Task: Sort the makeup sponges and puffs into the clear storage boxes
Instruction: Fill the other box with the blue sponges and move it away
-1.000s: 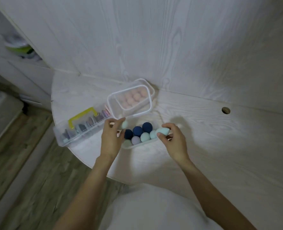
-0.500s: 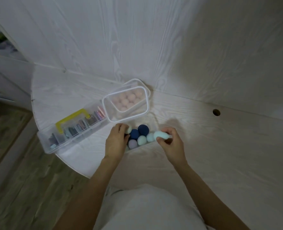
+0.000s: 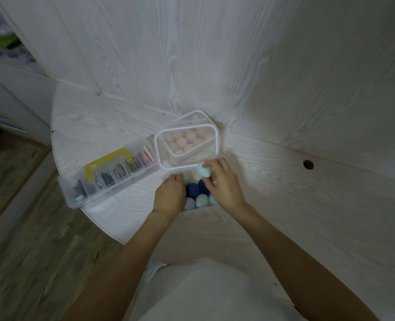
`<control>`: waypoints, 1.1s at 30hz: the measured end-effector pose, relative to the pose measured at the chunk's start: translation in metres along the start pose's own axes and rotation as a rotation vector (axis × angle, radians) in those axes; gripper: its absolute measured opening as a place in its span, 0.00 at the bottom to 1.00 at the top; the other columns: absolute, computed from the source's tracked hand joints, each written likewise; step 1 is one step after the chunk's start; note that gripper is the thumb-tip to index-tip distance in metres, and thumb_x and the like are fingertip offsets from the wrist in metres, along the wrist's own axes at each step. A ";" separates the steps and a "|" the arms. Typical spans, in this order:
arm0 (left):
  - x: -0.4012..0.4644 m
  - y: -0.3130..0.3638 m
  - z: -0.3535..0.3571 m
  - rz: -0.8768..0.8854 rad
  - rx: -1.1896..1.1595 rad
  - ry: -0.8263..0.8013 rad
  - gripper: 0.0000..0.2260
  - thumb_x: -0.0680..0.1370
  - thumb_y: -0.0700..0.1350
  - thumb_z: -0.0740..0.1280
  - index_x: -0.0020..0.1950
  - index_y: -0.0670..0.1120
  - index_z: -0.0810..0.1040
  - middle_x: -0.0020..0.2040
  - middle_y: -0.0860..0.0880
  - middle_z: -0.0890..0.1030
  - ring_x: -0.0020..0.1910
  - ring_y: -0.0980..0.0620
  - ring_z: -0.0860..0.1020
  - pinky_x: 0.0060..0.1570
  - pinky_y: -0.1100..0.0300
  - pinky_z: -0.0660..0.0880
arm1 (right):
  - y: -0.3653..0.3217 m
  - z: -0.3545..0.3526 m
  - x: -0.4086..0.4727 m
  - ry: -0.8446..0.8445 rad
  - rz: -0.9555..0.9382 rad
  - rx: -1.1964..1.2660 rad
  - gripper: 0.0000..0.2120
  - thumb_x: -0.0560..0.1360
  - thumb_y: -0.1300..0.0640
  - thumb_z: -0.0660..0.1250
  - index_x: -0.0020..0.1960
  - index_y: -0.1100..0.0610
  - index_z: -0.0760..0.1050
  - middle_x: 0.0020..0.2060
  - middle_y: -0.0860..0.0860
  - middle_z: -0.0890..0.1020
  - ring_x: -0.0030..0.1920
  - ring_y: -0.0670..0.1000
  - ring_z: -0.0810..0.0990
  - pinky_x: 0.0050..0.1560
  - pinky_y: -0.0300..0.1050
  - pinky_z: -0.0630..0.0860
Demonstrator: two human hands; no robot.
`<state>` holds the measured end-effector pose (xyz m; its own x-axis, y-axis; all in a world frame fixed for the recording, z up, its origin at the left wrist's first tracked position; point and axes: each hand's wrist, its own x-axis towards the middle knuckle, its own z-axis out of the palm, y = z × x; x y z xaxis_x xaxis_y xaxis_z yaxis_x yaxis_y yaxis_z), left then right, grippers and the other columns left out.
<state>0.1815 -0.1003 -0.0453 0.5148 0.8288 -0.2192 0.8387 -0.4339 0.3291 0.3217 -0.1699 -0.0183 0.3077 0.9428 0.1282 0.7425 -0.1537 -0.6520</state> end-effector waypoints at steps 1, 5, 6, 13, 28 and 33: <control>-0.004 -0.001 0.000 0.001 -0.065 0.015 0.14 0.79 0.42 0.59 0.64 0.41 0.68 0.57 0.42 0.75 0.53 0.43 0.75 0.43 0.54 0.70 | 0.001 0.007 0.004 -0.048 -0.035 -0.091 0.13 0.71 0.65 0.68 0.54 0.59 0.73 0.55 0.54 0.73 0.41 0.55 0.79 0.38 0.49 0.78; -0.017 -0.007 0.003 0.118 -0.175 0.104 0.19 0.78 0.45 0.62 0.67 0.40 0.67 0.65 0.43 0.70 0.59 0.44 0.72 0.50 0.52 0.74 | 0.007 0.023 0.012 -0.224 -0.096 -0.318 0.12 0.73 0.67 0.63 0.56 0.61 0.72 0.55 0.56 0.73 0.43 0.59 0.77 0.38 0.55 0.76; -0.017 -0.008 0.004 0.140 -0.173 0.122 0.19 0.78 0.45 0.62 0.67 0.40 0.68 0.66 0.44 0.69 0.60 0.45 0.71 0.51 0.52 0.75 | 0.007 0.024 0.014 -0.257 -0.099 -0.335 0.11 0.75 0.65 0.61 0.57 0.60 0.71 0.55 0.56 0.73 0.46 0.59 0.77 0.41 0.54 0.76; -0.021 -0.013 0.015 0.159 -0.140 0.174 0.19 0.75 0.42 0.66 0.65 0.39 0.72 0.63 0.43 0.73 0.58 0.43 0.73 0.42 0.53 0.75 | 0.014 0.029 0.023 -0.429 -0.051 -0.416 0.15 0.77 0.57 0.60 0.63 0.54 0.73 0.59 0.53 0.78 0.55 0.55 0.77 0.54 0.47 0.73; -0.001 -0.032 -0.052 -0.088 -0.916 0.578 0.16 0.75 0.36 0.64 0.61 0.49 0.73 0.56 0.51 0.73 0.49 0.55 0.75 0.49 0.61 0.75 | -0.010 -0.024 0.042 0.201 0.202 0.078 0.14 0.76 0.59 0.65 0.61 0.55 0.73 0.57 0.52 0.74 0.49 0.46 0.75 0.51 0.44 0.75; 0.027 -0.022 -0.079 -0.231 -0.819 0.300 0.23 0.77 0.50 0.64 0.72 0.51 0.64 0.58 0.50 0.67 0.42 0.61 0.70 0.50 0.64 0.66 | -0.024 -0.043 0.082 -0.143 0.482 0.639 0.32 0.77 0.50 0.63 0.76 0.48 0.50 0.75 0.47 0.56 0.72 0.48 0.59 0.68 0.44 0.59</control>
<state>0.1629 -0.0409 0.0146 0.1845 0.9714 -0.1498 0.4668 0.0475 0.8831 0.3546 -0.1022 0.0405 0.3960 0.8514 -0.3439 0.0513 -0.3944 -0.9175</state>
